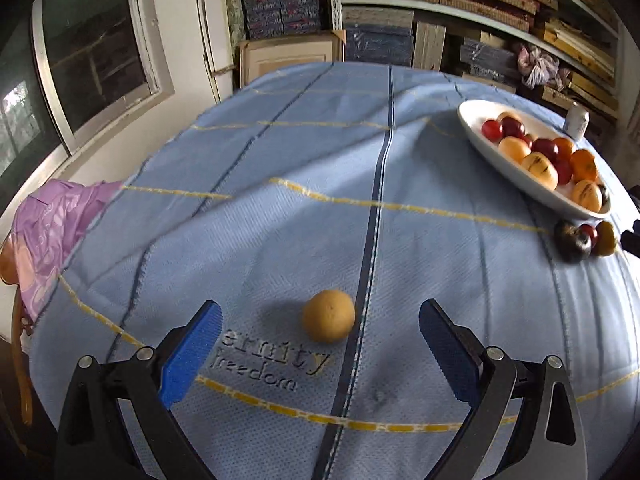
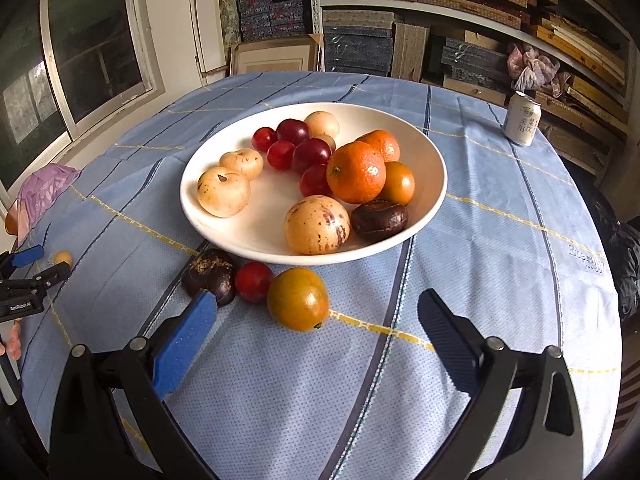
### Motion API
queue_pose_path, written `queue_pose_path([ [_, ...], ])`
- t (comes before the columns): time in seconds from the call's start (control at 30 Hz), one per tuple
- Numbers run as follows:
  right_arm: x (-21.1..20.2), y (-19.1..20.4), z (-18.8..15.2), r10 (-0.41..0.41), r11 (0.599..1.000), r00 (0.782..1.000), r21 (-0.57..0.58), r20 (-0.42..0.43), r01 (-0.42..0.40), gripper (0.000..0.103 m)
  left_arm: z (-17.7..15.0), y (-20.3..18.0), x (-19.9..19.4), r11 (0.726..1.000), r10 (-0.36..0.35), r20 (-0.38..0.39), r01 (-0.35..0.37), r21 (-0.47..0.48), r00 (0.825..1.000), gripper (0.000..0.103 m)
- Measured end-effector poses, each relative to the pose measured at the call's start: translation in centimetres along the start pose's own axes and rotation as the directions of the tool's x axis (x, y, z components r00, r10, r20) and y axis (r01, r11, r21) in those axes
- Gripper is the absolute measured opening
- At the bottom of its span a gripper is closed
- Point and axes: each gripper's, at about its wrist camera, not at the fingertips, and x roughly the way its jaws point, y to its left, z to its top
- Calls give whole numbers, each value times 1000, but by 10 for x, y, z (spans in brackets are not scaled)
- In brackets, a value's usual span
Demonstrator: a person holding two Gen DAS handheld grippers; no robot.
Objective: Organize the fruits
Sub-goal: 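Move both open tools back toward the remaining fruits on the cloth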
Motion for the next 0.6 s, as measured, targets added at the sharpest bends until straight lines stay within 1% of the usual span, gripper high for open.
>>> queue_pose_path([
  [0.07,1,-1,-1,0,1000,1000,6,-5,0,99,-2,-2,10,1000,7,-34,-7,-2,999,100],
  [0.13,4,0,-1,-18,1000,1000,8,-13,18,99,-1,-4,9,1000,-15,-23,15,-7,1000,99],
  [0.17,6,1,-1,-31,1000,999,5,-14,31,99,0,-7,9,1000,-17,-16,17,4,1000,99],
  [0.27,7,-1,-2,-51,999,999,6,-13,51,99,2,-21,14,998,-23,-26,25,53,999,99],
  [0.37,5,-5,-2,-56,998,998,18,-4,56,99,3,-27,17,998,-35,-29,37,57,999,99],
  [0.4,5,-6,-3,-58,998,998,21,-3,58,99,4,-29,18,997,-50,-35,52,56,998,99],
  [0.5,9,-4,-6,-67,998,998,19,-22,67,99,4,-36,20,996,-68,-39,70,59,997,99],
  [0.6,13,0,-9,-58,998,998,4,-36,58,99,5,-38,20,996,-71,-41,73,56,997,99],
])
